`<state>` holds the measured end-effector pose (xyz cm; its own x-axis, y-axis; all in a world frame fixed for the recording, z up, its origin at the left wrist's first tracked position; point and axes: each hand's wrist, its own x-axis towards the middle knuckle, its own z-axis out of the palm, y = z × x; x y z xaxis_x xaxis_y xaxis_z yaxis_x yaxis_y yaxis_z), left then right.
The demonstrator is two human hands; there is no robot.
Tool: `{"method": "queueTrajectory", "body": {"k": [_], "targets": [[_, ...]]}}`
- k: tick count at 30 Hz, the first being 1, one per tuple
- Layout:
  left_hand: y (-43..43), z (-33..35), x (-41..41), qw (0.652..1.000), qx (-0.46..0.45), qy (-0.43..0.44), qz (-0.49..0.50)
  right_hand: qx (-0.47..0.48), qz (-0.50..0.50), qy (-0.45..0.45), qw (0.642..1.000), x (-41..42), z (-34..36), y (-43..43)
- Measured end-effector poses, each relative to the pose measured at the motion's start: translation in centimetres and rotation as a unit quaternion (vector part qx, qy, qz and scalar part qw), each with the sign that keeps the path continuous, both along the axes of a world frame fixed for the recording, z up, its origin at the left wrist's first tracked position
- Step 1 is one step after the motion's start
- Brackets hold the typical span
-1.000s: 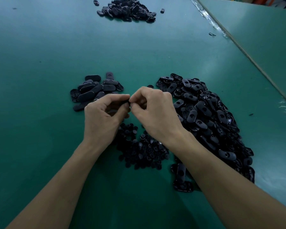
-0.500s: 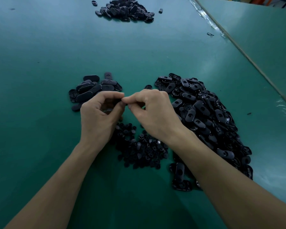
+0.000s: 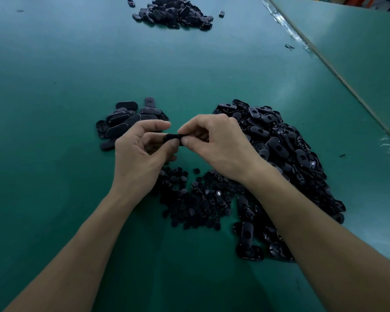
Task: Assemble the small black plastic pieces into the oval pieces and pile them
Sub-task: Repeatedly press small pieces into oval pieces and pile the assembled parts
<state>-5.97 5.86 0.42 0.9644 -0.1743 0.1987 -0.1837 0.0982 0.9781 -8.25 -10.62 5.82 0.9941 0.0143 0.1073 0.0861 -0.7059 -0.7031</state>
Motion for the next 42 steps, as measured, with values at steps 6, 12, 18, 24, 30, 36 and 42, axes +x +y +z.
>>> {"method": "queueTrajectory", "body": {"k": [6,12,18,24,30,36,42], "targets": [[-0.2,0.0,-0.1,1.000,0.017,0.004,-0.004,-0.004,-0.010,0.019,1.000,-0.2,0.1,0.2],[-0.3,0.1,-0.2,1.000,0.024,0.008,-0.002,-0.016,-0.012,0.018,1.000,-0.5,0.3,0.3],[-0.3,0.4,-0.4,0.999,0.025,-0.018,0.021,-0.022,-0.009,0.011,1.000,-0.4,0.8,0.3],[-0.3,0.4,-0.6,0.996,0.042,-0.052,0.050,-0.026,0.010,0.022,0.999,-0.4,1.1,0.5],[-0.2,0.2,-0.4,0.978,0.113,-0.112,0.132,-0.112,0.015,0.040,0.993,0.1,0.6,0.8],[1.5,-0.1,1.2,0.949,0.190,-0.100,0.229,-0.298,0.029,0.126,0.946,-0.4,-1.0,0.9],[2.0,-0.3,1.4,0.921,0.307,-0.067,0.232,-0.307,0.036,0.100,0.946,-0.5,-1.2,1.0]]}}
